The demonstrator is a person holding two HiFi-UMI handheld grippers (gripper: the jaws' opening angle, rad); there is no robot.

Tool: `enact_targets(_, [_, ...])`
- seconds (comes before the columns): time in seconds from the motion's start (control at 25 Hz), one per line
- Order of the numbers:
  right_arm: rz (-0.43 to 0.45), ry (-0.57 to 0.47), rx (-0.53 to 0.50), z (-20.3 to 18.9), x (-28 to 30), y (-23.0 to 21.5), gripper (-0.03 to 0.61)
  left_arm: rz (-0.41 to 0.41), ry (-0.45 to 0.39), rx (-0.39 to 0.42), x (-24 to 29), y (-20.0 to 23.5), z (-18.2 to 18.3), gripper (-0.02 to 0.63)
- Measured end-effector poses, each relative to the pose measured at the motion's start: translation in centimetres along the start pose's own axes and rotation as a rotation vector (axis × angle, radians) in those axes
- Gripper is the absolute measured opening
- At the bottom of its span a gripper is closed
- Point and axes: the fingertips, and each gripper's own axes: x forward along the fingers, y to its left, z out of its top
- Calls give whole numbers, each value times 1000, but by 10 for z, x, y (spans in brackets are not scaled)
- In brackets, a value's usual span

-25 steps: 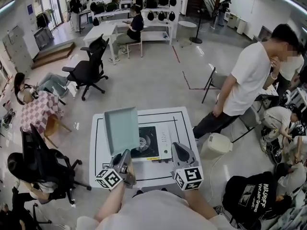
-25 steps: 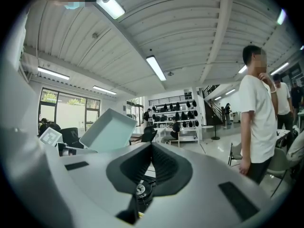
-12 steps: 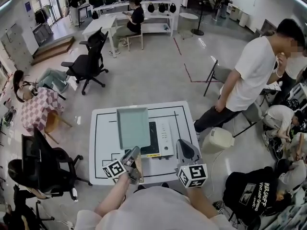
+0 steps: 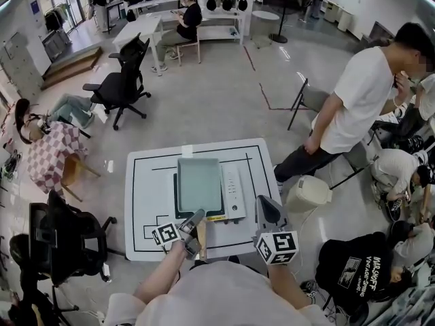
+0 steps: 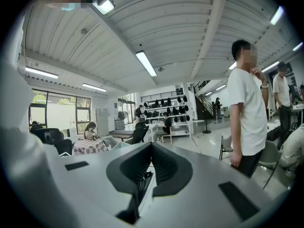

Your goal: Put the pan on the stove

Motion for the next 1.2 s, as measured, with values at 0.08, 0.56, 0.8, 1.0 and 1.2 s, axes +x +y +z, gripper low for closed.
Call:
enact_targets(0.08, [3,6,2,0,1,1,8,-8,4,-44,3,3,-4,126])
enact_targets(0.56, [29,39,4,-9,5,-1,8,10,32,-154,7,41,-10,127])
enact_targets(0.8, [48,57,3,-11,9,6,8,14,34,-205,7,52,-11,129])
enact_targets(1.0, [64,62,3,-13,12,9,8,30,34,-236,8,63,-12,129])
enact_targets(1.2, [69,64,11,-15,14,8,8,22,33,-300,7,74,-14,130])
